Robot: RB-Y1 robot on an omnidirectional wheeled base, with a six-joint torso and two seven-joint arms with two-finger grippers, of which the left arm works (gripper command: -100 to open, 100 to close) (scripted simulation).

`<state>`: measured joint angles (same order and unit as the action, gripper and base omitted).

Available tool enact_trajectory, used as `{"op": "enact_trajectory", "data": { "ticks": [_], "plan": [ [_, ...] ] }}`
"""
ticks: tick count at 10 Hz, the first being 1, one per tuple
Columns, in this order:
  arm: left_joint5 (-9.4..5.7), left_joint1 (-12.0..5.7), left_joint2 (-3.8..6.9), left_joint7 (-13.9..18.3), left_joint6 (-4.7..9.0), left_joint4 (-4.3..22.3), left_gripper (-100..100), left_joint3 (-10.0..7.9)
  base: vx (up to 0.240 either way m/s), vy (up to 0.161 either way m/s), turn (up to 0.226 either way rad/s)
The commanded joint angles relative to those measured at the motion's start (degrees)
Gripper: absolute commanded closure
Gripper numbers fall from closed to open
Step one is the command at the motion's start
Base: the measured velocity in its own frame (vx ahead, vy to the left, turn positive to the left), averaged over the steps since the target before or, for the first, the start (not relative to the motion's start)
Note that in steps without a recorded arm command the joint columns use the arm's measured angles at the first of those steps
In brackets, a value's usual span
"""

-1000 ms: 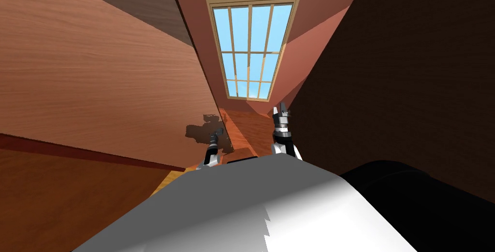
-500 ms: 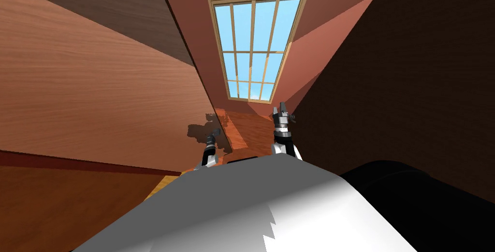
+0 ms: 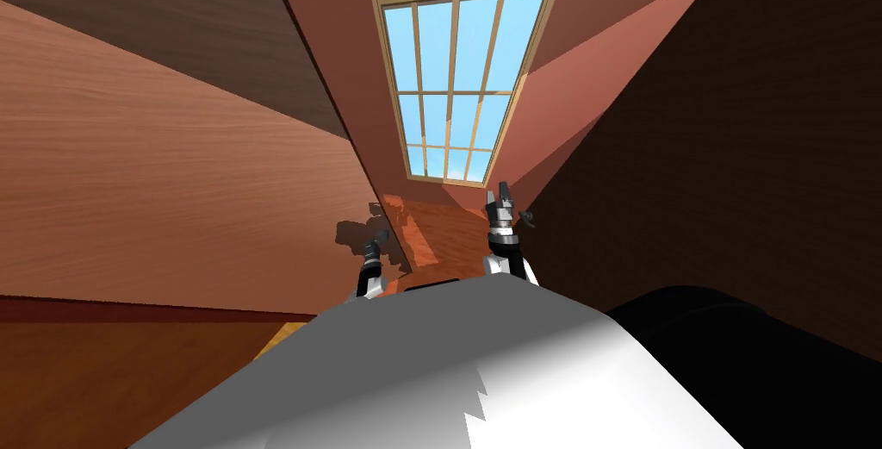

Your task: Push the door open

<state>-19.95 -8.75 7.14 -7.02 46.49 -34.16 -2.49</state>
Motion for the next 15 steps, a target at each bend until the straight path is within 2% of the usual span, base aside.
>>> {"op": "enact_trajectory", "data": {
  "ticks": [1,7,10,11,15],
  "plan": [
    [-0.50,-0.05,0.20,-0.4,-0.06,-0.5,100,-0.73,0.172,-0.054,0.045],
    [-3.05,0.09,0.75,-1.9,0.38,-0.1,100,-4.34,0.210,-0.048,0.052],
    [-3.48,0.12,1.12,-2.0,0.55,0.4,100,-5.01,0.132,-0.028,0.035],
    [-4.17,0.18,1.41,-2.3,0.71,0.4,100,-5.91,0.113,-0.010,0.044],
    [-5.59,0.32,1.74,-3.2,0.96,0.7,100,-7.67,0.193,-0.019,0.039]
  ]
}}
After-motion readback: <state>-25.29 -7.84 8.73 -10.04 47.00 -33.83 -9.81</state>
